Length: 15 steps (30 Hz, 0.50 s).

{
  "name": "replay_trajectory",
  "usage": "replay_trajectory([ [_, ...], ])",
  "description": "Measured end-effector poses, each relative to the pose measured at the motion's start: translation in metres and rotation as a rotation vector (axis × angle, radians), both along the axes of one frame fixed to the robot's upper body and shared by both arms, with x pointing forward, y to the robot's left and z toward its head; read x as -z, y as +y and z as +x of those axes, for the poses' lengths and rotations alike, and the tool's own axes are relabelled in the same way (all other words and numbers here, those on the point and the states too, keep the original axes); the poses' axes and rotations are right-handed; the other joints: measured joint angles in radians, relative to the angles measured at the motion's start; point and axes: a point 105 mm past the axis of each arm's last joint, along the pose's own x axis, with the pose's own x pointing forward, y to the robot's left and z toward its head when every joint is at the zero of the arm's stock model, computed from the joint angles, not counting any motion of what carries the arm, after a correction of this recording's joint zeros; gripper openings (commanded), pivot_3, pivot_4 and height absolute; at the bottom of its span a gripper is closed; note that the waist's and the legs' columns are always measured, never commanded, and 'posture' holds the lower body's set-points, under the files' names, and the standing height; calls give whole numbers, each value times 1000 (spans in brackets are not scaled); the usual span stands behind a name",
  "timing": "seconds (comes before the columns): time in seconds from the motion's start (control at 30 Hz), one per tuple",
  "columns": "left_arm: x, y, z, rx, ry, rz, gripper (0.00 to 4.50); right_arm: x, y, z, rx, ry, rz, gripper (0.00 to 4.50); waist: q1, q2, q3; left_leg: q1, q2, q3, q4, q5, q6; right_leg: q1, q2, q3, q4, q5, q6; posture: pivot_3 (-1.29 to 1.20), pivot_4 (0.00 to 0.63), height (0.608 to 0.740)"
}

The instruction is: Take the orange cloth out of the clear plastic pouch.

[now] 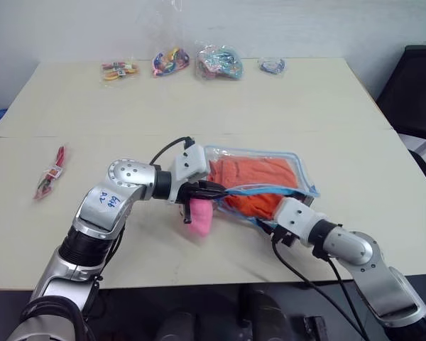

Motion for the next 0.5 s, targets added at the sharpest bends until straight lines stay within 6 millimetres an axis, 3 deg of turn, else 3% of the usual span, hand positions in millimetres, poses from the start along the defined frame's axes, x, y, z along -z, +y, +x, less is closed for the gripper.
replay_trajectory([
  [0.17, 0, -1, 0, 0, 4, -2, 0, -3, -4, 9, 25, -43, -54, 4446, 0, 0, 0, 0, 0, 0, 0, 0, 0, 0, 0, 0, 0, 0, 0, 0, 150, 740],
  [0.5, 0, -1, 0, -6, 7, -5, 0, -5, 9, 19, -35, -179, -253, 4446, -4, 0, 0, 1, 0, 0, 0, 0, 0, 1, 0, 0, 0, 0, 0, 0, 150, 740],
])
